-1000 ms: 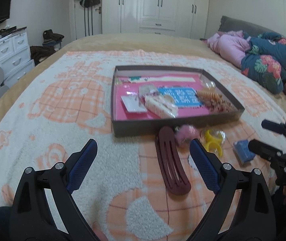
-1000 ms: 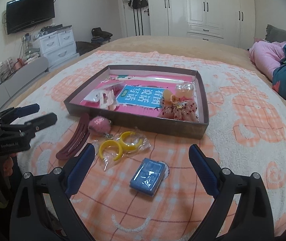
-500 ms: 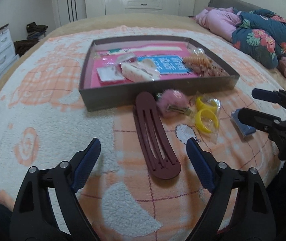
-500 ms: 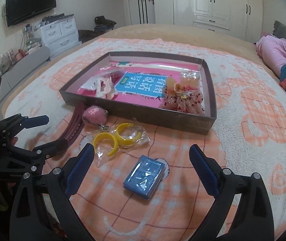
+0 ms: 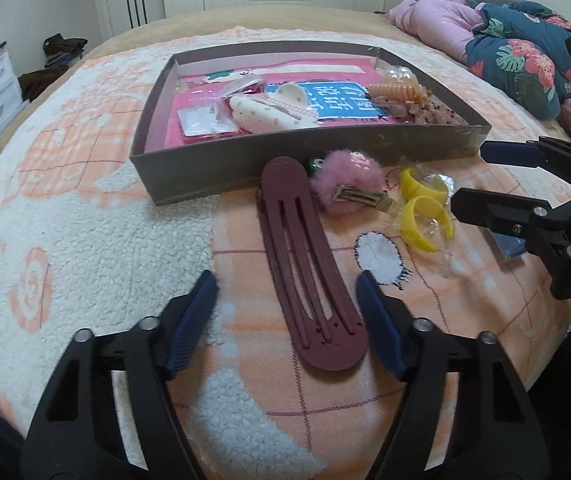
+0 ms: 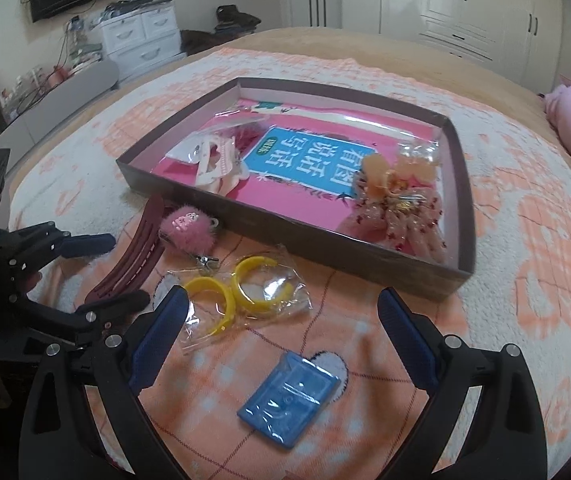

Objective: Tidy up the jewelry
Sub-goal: 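Grasp the maroon snap clip with left tool while right tool grasps the bagged yellow hoops, then place the snap clip in the box with left tool while right tool places the yellow hoops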

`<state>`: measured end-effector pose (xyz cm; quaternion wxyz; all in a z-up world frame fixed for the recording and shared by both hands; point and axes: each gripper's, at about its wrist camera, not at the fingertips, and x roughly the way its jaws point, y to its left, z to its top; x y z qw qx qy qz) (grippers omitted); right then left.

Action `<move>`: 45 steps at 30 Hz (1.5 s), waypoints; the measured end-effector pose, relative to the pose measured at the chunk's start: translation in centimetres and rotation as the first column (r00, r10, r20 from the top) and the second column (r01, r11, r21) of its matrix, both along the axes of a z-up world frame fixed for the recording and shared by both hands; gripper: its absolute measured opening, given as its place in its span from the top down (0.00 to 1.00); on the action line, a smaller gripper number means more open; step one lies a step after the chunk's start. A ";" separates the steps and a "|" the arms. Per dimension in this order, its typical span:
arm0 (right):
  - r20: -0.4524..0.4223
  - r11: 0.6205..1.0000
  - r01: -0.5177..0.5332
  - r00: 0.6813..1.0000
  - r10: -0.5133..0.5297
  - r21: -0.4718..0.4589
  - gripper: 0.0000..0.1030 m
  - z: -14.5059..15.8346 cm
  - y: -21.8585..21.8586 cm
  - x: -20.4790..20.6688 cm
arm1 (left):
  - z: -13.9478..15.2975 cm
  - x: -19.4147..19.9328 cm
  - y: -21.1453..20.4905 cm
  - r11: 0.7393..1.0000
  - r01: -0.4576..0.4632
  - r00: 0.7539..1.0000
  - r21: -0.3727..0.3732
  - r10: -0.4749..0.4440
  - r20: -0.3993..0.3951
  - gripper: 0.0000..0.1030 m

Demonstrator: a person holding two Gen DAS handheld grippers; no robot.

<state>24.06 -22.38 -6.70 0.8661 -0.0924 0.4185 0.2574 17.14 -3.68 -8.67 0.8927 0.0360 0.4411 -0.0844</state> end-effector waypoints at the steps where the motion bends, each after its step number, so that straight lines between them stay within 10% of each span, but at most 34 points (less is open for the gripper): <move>1: -0.011 1.000 -0.015 1.000 0.015 0.004 0.10 -0.1 0.2 0.1 | 0.0 0.0 0.1 1.000 -0.005 1.000 0.002 0.005 -0.001 0.50; 5: -0.047 0.999 -0.047 0.998 0.047 0.007 0.10 -0.6 0.7 0.5 | 0.2 0.3 0.9 1.000 -0.022 1.000 -0.016 0.021 -0.009 0.73; 21: -0.055 0.987 -0.125 0.991 0.120 -0.097 0.23 -2.5 3.3 -0.2 | 1.4 -0.4 1.8 0.998 -0.037 0.999 -0.059 0.038 0.013 0.75; 45: 0.040 0.991 -0.009 0.999 0.004 0.132 0.34 2.3 -1.2 -2.1 | 4.6 -0.9 1.9 0.994 -0.053 0.992 -0.091 0.063 0.107 0.75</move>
